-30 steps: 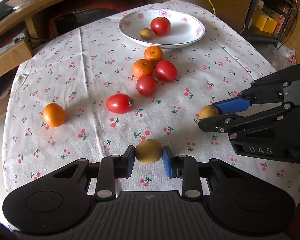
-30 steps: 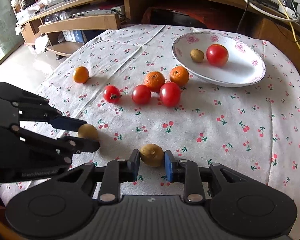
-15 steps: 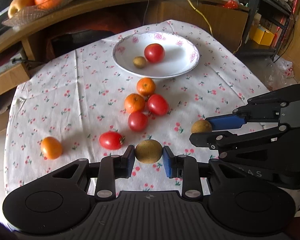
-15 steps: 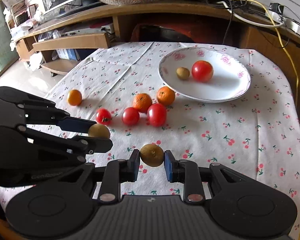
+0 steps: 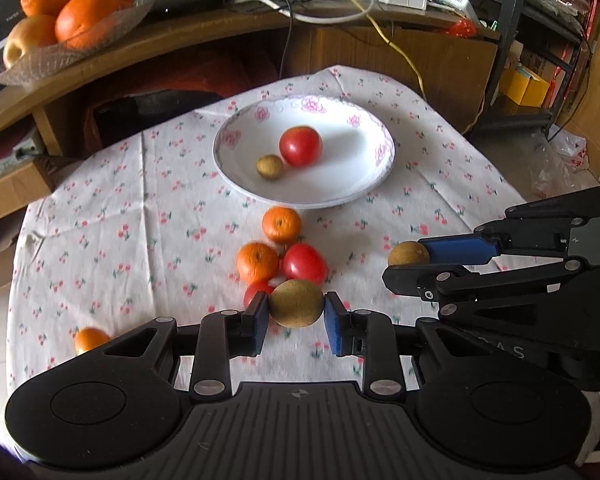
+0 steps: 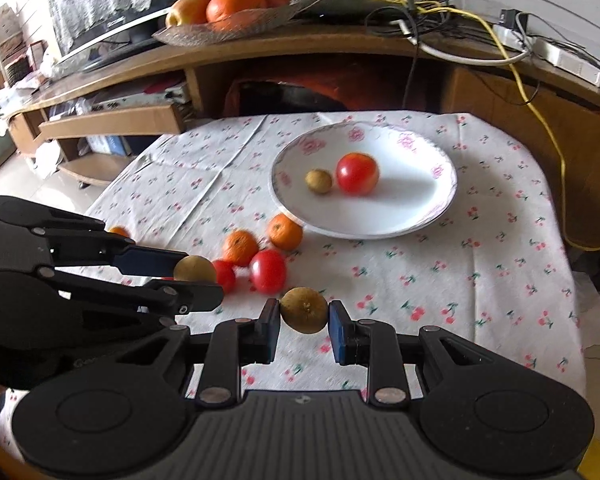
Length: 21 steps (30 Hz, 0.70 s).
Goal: Organize fruits
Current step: 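Carry both held brown fruits toward the white bowl, then release both brown fruits into the white bowl with both tools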
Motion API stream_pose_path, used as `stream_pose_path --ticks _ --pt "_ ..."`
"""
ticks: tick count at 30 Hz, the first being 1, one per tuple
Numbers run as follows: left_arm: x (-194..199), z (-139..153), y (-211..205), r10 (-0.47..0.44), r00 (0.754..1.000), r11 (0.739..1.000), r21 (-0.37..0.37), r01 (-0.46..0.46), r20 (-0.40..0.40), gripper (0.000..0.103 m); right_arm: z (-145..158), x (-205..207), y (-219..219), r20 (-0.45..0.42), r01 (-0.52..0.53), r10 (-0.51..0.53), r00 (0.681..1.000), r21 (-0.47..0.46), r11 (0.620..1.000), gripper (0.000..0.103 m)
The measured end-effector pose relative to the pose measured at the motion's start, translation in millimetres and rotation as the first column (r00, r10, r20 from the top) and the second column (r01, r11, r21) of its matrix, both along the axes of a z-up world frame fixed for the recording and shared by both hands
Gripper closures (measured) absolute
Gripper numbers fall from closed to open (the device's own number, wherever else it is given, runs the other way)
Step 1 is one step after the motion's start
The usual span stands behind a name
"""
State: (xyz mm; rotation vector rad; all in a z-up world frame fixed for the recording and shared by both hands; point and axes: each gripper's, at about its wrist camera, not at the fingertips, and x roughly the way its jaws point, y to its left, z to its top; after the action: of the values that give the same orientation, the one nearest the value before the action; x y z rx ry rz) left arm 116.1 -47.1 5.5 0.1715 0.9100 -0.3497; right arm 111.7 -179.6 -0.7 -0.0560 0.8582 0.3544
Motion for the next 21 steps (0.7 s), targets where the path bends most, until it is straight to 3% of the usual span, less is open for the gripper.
stream_pose_path --ticks 10,21 --pt "45.5 12.6 -12.3 0.013 0.998 1.000 -0.008 -0.013 0.059 0.067 12.4 43.8 -15.3 0.043 0.061 -0.062 0.997 0.026 0.998 0.076" --pt "85.5 0.2 -19.6 0.006 0.999 1.000 -0.011 -0.005 0.052 0.067 -2.5 90.3 -22.2 0.037 0.087 -0.087 0.996 0.006 0.996 0.076"
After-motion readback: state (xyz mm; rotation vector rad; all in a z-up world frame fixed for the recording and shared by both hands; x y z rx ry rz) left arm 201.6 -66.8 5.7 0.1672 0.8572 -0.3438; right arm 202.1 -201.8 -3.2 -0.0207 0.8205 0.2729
